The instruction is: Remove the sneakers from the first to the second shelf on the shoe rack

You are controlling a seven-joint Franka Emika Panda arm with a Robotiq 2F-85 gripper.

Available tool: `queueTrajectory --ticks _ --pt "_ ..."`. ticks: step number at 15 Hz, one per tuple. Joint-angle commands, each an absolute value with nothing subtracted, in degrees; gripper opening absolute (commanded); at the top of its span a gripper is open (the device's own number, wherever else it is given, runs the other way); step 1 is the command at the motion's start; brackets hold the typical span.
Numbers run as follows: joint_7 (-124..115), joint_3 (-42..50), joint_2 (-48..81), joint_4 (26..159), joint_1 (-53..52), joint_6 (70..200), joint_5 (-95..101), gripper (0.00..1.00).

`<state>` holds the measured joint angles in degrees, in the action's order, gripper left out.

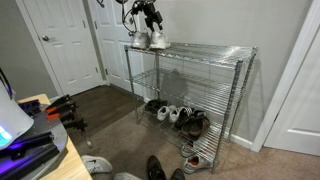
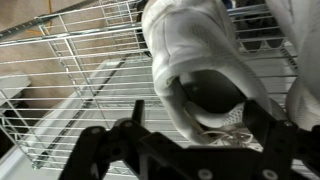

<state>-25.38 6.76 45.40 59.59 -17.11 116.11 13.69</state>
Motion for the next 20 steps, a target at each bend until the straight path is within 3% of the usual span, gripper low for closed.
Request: queueTrajectory --ticks 1,8,20 --pt "-17.5 2.0 41.0 62.4 -13.7 114.3 7.7 1.00" --pt "-10.1 -0.9 36.7 62.6 -10.5 108.3 3.1 1.00" --pt "17.4 -7.8 40.0 63.4 -6.0 102.4 -2.4 1.00"
